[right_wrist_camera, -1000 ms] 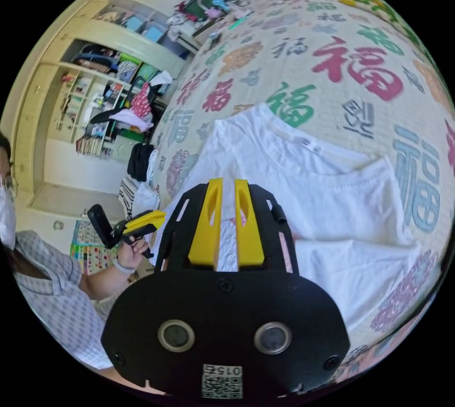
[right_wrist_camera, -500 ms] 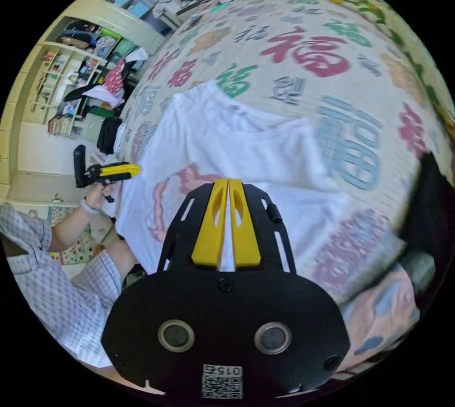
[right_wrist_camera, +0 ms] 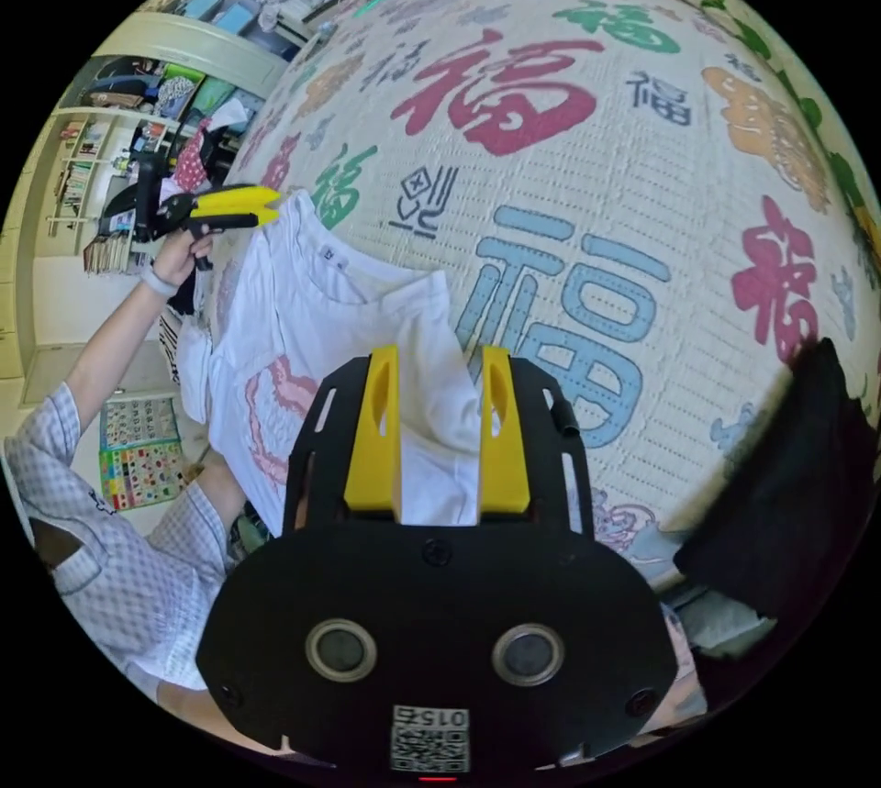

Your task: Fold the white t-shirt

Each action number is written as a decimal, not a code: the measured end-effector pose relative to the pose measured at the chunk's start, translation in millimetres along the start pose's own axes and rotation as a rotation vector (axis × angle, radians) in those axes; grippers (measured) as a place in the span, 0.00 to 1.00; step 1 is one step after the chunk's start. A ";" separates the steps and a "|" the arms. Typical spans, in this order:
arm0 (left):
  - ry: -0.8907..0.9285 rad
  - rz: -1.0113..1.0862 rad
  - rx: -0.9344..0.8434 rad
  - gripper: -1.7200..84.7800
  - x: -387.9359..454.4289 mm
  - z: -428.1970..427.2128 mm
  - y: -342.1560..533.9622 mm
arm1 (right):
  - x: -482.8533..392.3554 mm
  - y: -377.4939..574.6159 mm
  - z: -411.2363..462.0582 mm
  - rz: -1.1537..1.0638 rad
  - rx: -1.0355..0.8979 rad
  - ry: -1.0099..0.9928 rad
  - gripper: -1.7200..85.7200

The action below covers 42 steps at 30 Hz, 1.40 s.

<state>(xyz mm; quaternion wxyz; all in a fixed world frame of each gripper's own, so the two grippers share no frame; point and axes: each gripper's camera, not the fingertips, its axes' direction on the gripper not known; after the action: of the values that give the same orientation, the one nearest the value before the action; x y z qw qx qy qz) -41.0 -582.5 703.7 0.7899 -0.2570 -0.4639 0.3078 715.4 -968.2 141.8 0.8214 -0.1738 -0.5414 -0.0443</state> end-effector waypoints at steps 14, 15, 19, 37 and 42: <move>0.076 0.013 -0.047 0.02 2.6 -21.5 -29.4 | 8.0 66.5 -70.7 0.030 0.033 -0.016 0.01; 0.067 0.021 -0.043 0.02 4.8 -24.3 -31.3 | 3.3 67.4 -79.0 0.022 0.023 0.022 0.01; 0.007 0.021 0.031 0.02 12.0 -42.5 -35.6 | -12.8 73.9 -106.0 0.011 0.036 0.145 0.01; 0.182 0.184 0.313 0.02 111.4 -97.9 256.4 | -150.9 386.5 -133.6 -0.162 0.253 -0.038 0.01; 0.228 0.161 0.205 0.02 155.6 -78.7 360.9 | -208.0 488.5 -95.1 -0.180 0.172 -0.076 0.01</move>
<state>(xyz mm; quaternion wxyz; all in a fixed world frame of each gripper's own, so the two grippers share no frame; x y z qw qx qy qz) -1.2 -234.4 509.1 0.8323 -0.2445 -0.3155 0.3847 840.7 -566.8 -196.0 0.8050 -0.0551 -0.5871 -0.0645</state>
